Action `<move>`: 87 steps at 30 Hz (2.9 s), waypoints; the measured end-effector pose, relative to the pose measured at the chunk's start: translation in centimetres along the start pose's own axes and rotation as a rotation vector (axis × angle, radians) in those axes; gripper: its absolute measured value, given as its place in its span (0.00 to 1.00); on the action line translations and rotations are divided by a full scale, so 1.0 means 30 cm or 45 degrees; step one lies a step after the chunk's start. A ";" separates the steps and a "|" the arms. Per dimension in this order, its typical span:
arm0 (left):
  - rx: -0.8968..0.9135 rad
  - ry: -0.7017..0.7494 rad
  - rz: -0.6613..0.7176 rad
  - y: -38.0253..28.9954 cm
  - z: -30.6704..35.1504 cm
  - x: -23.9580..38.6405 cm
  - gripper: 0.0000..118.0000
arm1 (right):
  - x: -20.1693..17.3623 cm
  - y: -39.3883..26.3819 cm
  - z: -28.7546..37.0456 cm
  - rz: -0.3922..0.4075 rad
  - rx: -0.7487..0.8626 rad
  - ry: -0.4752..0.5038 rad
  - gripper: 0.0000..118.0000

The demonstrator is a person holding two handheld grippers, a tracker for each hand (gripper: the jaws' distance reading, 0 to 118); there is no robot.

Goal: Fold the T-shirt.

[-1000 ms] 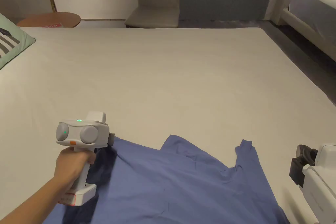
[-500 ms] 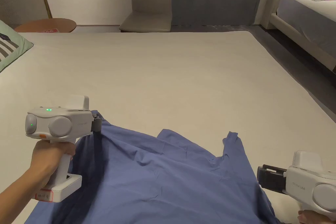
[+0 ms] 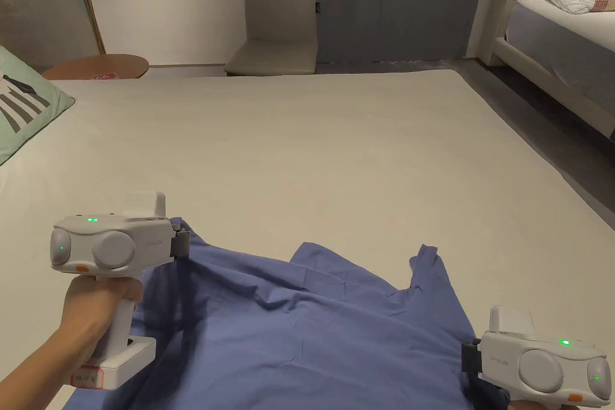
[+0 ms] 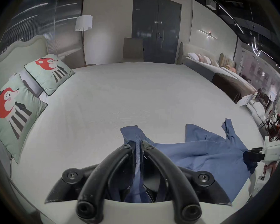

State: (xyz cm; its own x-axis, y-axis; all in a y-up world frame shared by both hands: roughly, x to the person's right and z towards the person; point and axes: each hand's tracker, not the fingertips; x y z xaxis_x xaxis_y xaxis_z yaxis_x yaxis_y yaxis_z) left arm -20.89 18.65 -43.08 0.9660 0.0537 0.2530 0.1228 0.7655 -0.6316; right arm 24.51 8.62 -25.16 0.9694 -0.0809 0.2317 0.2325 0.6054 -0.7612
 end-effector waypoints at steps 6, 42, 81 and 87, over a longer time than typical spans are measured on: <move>0.075 0.033 0.032 0.003 0.057 -0.024 0.01 | -0.026 0.054 0.114 0.118 0.240 -0.062 0.05; 0.951 0.384 0.129 0.947 0.500 -0.253 0.01 | -0.375 1.324 0.611 0.314 1.293 0.124 0.05; 0.199 0.347 0.212 -0.403 0.130 -0.316 0.01 | -0.157 0.237 -0.058 0.106 0.358 0.351 0.05; 0.182 0.333 0.287 -0.587 0.288 -0.308 0.01 | -0.116 0.045 0.068 0.094 0.321 0.389 0.05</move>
State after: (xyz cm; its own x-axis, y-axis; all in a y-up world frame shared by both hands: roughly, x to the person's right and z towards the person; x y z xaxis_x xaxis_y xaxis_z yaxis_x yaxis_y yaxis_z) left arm -33.95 10.21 -27.95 0.9929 0.0794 -0.0883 -0.1146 0.8361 -0.5364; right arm 21.30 11.32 -25.76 0.9704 -0.2386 -0.0374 0.1718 0.7906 -0.5877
